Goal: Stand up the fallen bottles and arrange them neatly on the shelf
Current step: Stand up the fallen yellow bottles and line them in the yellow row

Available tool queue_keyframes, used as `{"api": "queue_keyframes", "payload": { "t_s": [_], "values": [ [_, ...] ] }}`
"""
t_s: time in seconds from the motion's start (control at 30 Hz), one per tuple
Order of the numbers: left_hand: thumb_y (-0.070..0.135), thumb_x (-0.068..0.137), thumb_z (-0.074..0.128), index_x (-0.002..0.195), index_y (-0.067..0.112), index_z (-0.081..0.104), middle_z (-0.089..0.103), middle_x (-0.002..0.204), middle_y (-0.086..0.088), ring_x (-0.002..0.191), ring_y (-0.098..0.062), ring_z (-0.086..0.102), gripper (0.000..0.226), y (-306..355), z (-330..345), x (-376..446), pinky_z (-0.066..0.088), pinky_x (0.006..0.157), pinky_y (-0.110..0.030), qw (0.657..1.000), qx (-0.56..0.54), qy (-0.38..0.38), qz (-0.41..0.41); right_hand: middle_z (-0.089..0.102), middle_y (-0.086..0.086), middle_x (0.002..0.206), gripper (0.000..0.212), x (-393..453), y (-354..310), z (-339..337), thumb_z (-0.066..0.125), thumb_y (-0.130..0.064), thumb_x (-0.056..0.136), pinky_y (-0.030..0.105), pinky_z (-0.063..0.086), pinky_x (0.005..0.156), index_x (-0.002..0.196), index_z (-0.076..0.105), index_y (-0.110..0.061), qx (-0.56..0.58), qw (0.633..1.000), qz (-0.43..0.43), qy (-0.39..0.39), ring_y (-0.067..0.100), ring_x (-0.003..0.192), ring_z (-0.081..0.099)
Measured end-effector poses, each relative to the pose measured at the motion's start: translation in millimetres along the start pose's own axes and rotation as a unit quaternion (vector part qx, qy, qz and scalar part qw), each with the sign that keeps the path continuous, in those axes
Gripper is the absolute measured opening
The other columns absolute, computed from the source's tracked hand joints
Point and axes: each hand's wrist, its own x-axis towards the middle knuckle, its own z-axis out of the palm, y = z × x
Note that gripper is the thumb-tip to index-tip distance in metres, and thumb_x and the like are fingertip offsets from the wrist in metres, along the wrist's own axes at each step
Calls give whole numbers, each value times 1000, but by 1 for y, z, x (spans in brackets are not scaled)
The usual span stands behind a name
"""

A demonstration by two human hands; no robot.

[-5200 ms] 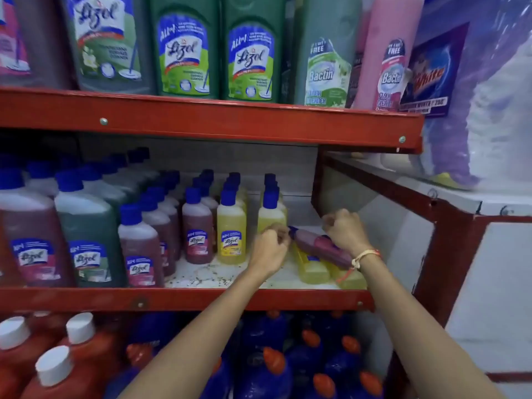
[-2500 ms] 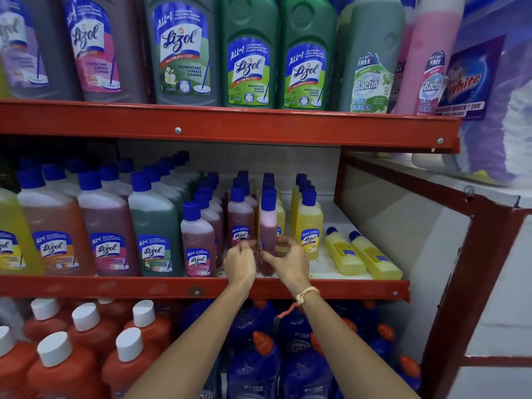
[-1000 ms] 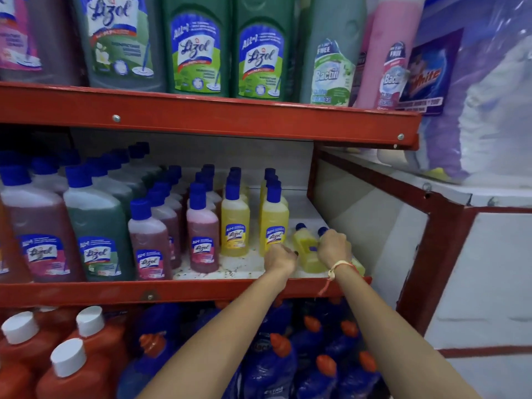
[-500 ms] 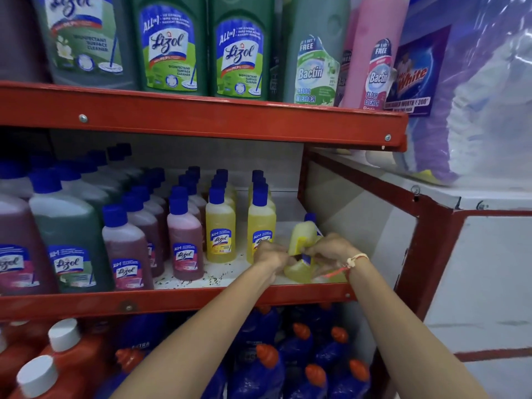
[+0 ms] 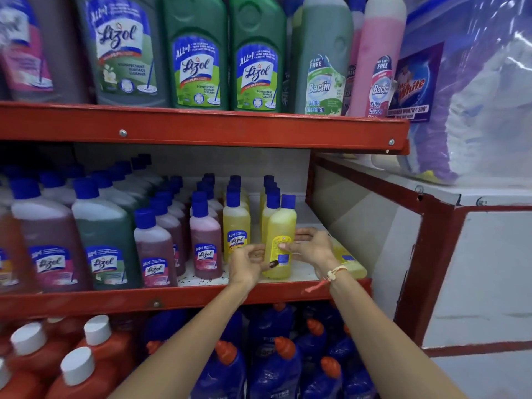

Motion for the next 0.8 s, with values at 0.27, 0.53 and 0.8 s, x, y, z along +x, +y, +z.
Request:
{"api": "queue_keyframes", "payload": {
  "t_s": [0.27,0.53,0.8],
  "values": [
    [-4,66,77,111,2,66,72,109,-16,96,-27,69,46,-15,-22,-5,56,90,-44,998,39,51,16,66,1,97,52,-10,15,30,89,-11,60,32,57,81,103,61,-12,-40,996,-77,3,18,90,66],
    [-8,73,63,100,8,73,72,90,-4,99,-23,69,33,-16,-33,-3,56,89,-35,999,24,35,-26,61,1,107,77,-22,34,61,84,-59,49,35,53,89,107,55,-18,-100,987,-69,107,17,99,61],
    [-16,74,49,101,4,73,73,94,-6,81,-15,66,42,-14,-37,-4,52,87,-31,997,2,45,-58,70,1,104,59,-26,29,76,84,-45,60,30,53,80,104,60,-15,-102,985,-65,124,16,92,65]
  ]
}}
